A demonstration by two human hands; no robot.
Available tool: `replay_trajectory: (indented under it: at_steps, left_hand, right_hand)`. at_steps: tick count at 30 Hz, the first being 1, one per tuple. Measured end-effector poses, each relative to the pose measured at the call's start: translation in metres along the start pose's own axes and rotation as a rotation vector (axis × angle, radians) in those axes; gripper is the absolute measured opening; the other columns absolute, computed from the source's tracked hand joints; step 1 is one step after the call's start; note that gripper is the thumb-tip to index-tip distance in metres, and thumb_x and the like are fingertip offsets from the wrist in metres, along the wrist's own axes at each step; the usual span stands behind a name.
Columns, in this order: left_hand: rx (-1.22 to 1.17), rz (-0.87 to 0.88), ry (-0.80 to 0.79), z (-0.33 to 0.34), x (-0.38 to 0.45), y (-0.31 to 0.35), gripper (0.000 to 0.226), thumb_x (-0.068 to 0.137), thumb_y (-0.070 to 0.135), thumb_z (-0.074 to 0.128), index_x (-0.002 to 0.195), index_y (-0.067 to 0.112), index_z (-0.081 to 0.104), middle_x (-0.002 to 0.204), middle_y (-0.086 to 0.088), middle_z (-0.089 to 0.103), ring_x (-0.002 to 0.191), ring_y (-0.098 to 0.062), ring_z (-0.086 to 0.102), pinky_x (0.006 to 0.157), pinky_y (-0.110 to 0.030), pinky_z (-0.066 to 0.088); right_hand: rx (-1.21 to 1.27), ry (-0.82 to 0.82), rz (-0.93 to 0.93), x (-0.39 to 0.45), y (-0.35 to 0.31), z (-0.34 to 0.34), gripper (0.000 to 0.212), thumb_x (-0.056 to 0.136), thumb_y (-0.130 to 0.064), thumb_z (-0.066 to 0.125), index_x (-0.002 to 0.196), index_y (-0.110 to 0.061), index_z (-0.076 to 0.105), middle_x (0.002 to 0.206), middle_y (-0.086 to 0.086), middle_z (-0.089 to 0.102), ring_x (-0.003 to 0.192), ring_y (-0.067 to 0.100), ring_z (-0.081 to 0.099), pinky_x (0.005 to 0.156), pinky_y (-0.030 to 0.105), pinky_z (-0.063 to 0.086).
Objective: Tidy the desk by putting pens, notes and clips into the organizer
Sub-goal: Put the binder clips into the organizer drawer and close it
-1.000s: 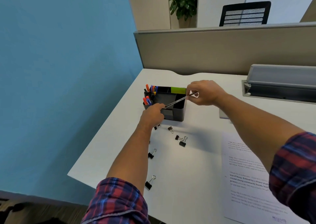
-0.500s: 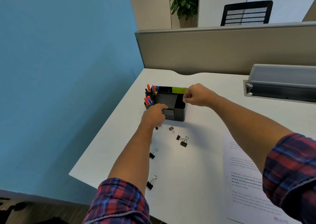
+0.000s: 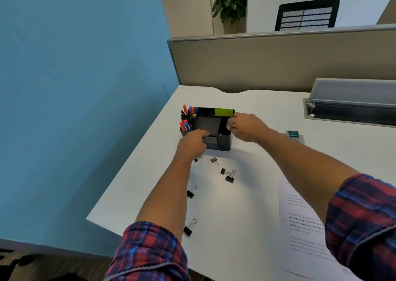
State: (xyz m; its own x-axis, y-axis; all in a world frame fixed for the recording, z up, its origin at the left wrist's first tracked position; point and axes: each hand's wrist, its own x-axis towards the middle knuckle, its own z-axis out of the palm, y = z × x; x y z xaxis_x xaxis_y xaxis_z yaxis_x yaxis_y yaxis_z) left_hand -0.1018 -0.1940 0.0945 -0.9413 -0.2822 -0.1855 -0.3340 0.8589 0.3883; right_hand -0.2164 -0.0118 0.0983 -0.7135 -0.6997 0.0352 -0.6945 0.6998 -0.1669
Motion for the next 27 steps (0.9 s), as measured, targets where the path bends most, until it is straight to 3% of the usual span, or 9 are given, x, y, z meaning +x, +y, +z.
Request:
replay_trajectory:
  at_steps: [3,5,9,12,15,17,20,23,27]
  left_hand:
    - [0.02,0.028,0.017,0.001,-0.002,0.001,0.059,0.094,-0.003,0.055,0.145,0.026,0.05,0.144,-0.007,0.055,0.12,-0.029,0.06,0.103,-0.042,0.052]
    - [0.032,0.041,0.024,0.001,-0.004,0.0,0.06,0.094,-0.003,0.055,0.146,0.025,0.049,0.147,-0.006,0.052,0.122,-0.029,0.059,0.102,-0.041,0.051]
    - [0.029,0.04,0.006,0.001,-0.004,-0.001,0.061,0.094,-0.004,0.054,0.147,0.025,0.049,0.149,-0.005,0.051,0.124,-0.028,0.057,0.102,-0.04,0.05]
    - [0.04,0.052,-0.002,-0.003,-0.003,-0.002,0.06,0.093,-0.003,0.054,0.146,0.026,0.05,0.145,-0.007,0.054,0.12,-0.028,0.059,0.101,-0.038,0.051]
    - [0.04,0.065,0.006,-0.008,0.0,-0.003,0.059,0.09,-0.003,0.053,0.14,0.028,0.055,0.138,-0.005,0.06,0.112,-0.025,0.062,0.094,-0.036,0.055]
    - [0.03,0.06,0.008,-0.011,0.002,-0.003,0.061,0.088,-0.004,0.051,0.137,0.032,0.057,0.14,-0.002,0.06,0.113,-0.024,0.062,0.092,-0.037,0.056]
    - [-0.002,0.059,0.0,-0.013,0.004,-0.006,0.063,0.086,-0.008,0.049,0.133,0.033,0.06,0.143,0.001,0.058,0.118,-0.024,0.06,0.093,-0.036,0.056]
    - [-0.027,0.06,0.011,-0.011,0.007,-0.011,0.062,0.087,-0.008,0.05,0.132,0.033,0.061,0.142,0.001,0.058,0.119,-0.023,0.06,0.094,-0.035,0.055]
    - [-0.059,0.056,0.027,-0.006,0.008,-0.009,0.053,0.091,-0.002,0.058,0.132,0.03,0.062,0.138,0.001,0.061,0.119,-0.024,0.061,0.098,-0.037,0.053]
  right_hand:
    - [-0.056,0.063,-0.048,-0.008,-0.001,0.006,0.032,0.103,-0.035,0.044,0.127,-0.023,0.06,0.124,0.004,0.059,0.106,0.025,0.057,0.089,0.037,0.043]
    - [-0.049,0.232,-0.088,-0.016,-0.003,0.007,0.031,0.101,-0.031,0.05,0.127,-0.019,0.062,0.123,0.005,0.061,0.108,0.026,0.057,0.093,0.039,0.043]
    - [0.029,0.574,-0.266,-0.029,-0.016,0.01,0.012,0.091,-0.014,0.063,0.101,-0.011,0.07,0.096,0.007,0.066,0.083,0.026,0.058,0.069,0.036,0.046]
    - [0.108,0.585,-0.417,-0.04,-0.035,0.025,0.005,0.086,-0.009,0.067,0.09,-0.009,0.069,0.081,0.006,0.062,0.068,0.022,0.052,0.056,0.031,0.043]
    - [0.237,0.483,-0.441,-0.05,-0.051,0.049,0.003,0.084,-0.009,0.069,0.086,-0.012,0.07,0.077,0.001,0.062,0.063,0.015,0.05,0.055,0.024,0.036]
    - [0.358,0.28,-0.319,-0.052,-0.066,0.064,0.007,0.089,-0.017,0.067,0.091,-0.015,0.073,0.083,-0.003,0.066,0.066,0.009,0.053,0.058,0.023,0.039]
    - [0.72,-0.002,0.051,-0.045,-0.095,0.082,0.019,0.095,-0.026,0.063,0.098,-0.015,0.077,0.093,-0.004,0.073,0.078,0.01,0.064,0.07,0.024,0.051]
    - [1.167,-0.001,0.404,-0.028,-0.116,0.091,0.019,0.097,-0.018,0.06,0.098,-0.009,0.076,0.089,0.006,0.075,0.078,0.014,0.069,0.071,0.026,0.054]
    - [1.462,0.111,0.698,-0.004,-0.128,0.1,0.022,0.093,-0.007,0.057,0.113,-0.007,0.066,0.098,0.009,0.073,0.086,0.02,0.072,0.078,0.036,0.059]
